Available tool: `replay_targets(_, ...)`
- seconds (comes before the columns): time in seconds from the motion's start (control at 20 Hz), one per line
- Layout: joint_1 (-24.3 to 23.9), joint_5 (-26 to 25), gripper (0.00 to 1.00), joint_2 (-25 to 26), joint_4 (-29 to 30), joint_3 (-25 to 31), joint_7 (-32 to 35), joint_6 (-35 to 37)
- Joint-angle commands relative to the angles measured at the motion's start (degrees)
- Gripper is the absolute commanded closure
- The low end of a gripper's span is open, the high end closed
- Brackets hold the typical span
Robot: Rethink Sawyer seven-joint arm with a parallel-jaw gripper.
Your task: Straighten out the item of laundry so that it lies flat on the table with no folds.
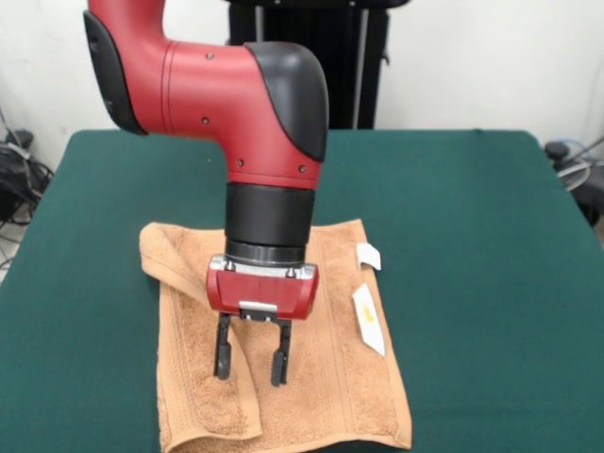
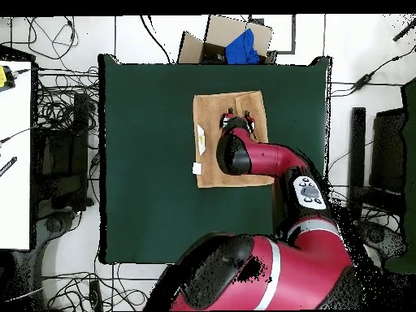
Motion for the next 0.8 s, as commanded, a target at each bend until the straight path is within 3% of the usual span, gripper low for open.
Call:
replay_targets(0.05,-1.3,-3.17,0.0,-1.07,5.63,0.84,0.71,11.3)
replay_targets(0.8,-3.74,-7.14,0.0,-0.83,5.85,2.32,-2.35,16.85)
